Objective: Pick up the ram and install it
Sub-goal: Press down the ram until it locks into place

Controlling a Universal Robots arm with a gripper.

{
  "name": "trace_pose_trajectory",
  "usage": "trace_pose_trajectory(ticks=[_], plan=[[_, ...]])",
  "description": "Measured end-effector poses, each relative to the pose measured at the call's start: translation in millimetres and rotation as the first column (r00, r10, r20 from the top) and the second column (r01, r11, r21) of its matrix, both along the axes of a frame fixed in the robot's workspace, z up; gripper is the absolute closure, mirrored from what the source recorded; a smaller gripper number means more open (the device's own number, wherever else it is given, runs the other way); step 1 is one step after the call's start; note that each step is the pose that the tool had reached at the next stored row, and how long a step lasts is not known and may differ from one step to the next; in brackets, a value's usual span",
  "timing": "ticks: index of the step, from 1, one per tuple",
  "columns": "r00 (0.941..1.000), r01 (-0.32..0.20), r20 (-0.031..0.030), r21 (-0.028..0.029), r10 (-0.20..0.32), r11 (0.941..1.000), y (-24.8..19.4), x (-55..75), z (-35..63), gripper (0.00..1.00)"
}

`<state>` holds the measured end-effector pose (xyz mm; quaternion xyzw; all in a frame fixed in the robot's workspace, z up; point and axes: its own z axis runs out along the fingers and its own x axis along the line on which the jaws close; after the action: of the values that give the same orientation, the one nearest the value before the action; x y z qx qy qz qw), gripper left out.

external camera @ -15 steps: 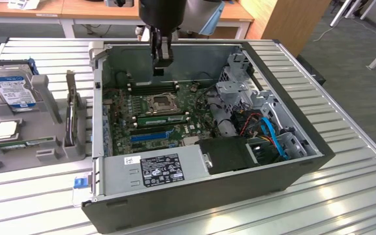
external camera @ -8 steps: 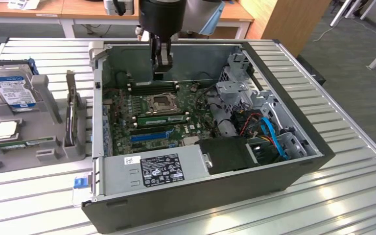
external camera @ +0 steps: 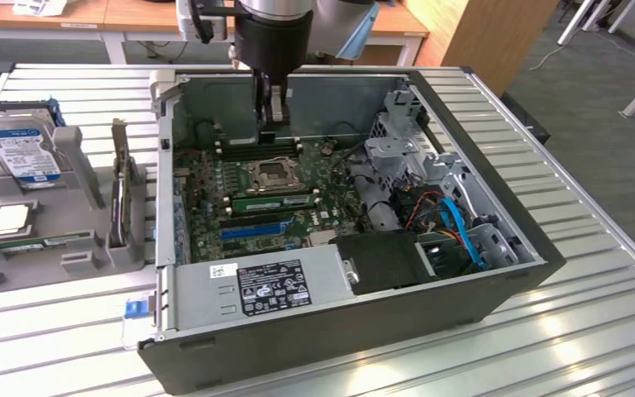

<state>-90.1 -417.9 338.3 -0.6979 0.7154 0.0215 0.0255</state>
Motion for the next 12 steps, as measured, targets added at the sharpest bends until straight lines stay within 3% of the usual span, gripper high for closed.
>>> trace_pose_trajectory(ticks=[12], plan=[[1.0, 0.0, -0.0002, 0.0047, 0.0, 1.0, 0.0, 0.0, -21.8, 0.9]])
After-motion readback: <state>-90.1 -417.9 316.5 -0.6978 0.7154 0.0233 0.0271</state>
